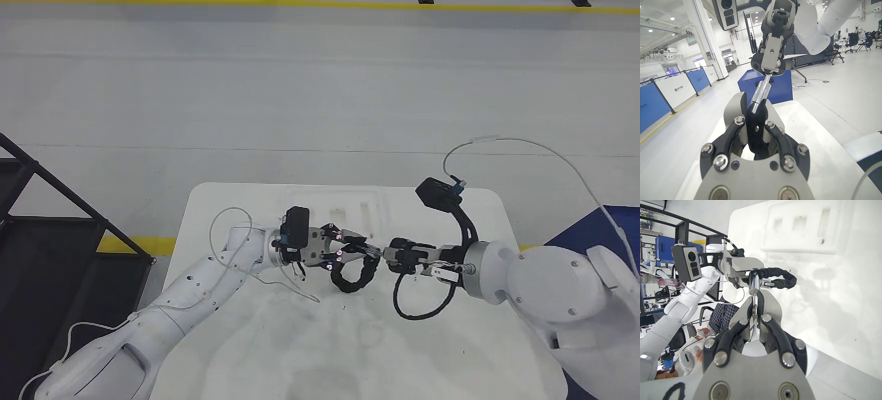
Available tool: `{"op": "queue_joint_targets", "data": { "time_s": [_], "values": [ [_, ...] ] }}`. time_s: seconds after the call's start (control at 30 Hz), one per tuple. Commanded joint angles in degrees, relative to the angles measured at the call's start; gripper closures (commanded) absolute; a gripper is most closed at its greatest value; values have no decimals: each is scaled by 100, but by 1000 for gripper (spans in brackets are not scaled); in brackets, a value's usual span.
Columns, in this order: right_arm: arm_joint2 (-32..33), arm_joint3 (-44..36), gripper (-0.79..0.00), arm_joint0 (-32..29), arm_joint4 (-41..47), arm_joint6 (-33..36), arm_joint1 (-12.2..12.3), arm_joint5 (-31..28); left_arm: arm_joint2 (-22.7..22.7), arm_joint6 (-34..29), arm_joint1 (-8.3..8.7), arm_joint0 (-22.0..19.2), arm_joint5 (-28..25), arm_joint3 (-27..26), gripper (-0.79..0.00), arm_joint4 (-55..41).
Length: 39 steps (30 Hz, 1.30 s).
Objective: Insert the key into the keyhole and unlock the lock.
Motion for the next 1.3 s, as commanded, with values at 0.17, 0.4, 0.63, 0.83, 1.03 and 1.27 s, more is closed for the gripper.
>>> {"op": "queue_joint_targets", "data": {
  "time_s": [0.17,0.4,0.63,0.83,1.03,1.27],
  "values": [
    [-158,82,0,111,42,-53,-7,53,5,-46,-6,-9,-45,-21,0,-31],
    [-236,154,-111,203,142,-175,-37,102,-4,-86,-7,2,-86,-15,0,-63],
    [-159,202,-785,219,263,-254,-40,-129,-21,-255,-14,39,-254,13,0,-349],
    [10,170,-785,237,-159,-188,29,-1288,-147,-770,1,51,-770,137,0,-1072],
    [374,322,-785,-86,-146,45,122,-2603,-83,-1588,117,-56,-989,-27,0,-1766],
    [663,358,-785,-596,-429,58,211,-4043,486,-2961,432,-426,-989,-573,0,-3164]
  ]
}}
